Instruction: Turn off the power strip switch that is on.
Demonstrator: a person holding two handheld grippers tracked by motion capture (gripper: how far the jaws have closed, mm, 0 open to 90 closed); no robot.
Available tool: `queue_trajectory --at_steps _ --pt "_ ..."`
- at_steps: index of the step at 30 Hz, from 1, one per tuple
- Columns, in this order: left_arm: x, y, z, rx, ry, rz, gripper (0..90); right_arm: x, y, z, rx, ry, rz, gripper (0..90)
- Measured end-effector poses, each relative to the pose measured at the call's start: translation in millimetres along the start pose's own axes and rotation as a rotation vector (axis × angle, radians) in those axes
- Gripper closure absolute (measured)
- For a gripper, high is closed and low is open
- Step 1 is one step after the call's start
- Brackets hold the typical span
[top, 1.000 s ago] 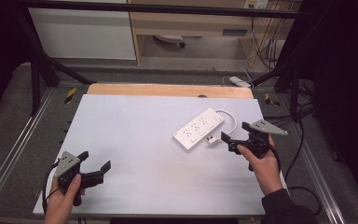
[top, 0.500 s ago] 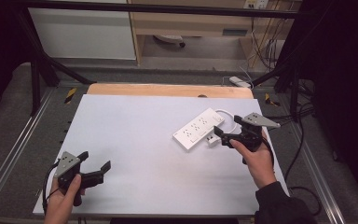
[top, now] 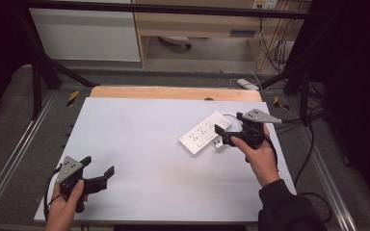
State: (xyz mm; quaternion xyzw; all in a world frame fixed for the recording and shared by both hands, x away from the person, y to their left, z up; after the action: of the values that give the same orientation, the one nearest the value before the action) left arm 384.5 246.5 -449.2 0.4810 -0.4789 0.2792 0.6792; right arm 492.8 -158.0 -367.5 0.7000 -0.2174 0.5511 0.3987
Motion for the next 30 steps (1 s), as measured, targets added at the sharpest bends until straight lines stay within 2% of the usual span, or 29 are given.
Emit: queue_trajectory --at_steps 3,7,10,12,25,30 --pt "0.1 -0.1 0.0 0.0 0.001 0.001 5.3 0.8 -2.7 -0.9 0.001 0.005 -0.003 4.9" --pt "0.1 0.0 0.2 0.0 0.003 0.001 5.2 5.4 -8.9 -2.8 -0.005 0.014 0.008 15.1" --pt "0.1 0.0 0.2 -0.001 0.003 0.001 5.2 9.6 -11.6 -4.2 -0.016 0.021 0.023 28.5" --pt "0.2 0.0 0.1 -0.001 0.004 0.001 5.2 11.8 -14.2 -6.3 -0.006 0.017 0.033 32.3" --pt "0.4 0.1 0.0 -0.001 0.001 0.002 5.2 11.4 -33.2 -20.3 0.024 0.035 0.02 56.5" --pt "0.4 0.0 0.0 0.0 0.0 0.002 5.3 9.4 -39.7 -21.6 0.019 0.046 0.016 67.0"
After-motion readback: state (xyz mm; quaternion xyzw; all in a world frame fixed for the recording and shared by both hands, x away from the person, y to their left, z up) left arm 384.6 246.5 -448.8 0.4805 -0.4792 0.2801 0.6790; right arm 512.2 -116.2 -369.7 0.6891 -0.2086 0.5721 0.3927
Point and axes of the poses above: each handheld gripper's, and its own axes: y roughly backward along the jaws, x roughly out of its top, z roughly to its right, the point moved 9 cm from there along -y, roughly forward along the jaws, and after that the axes turned 3 degrees about x, right-handed, at the moved point
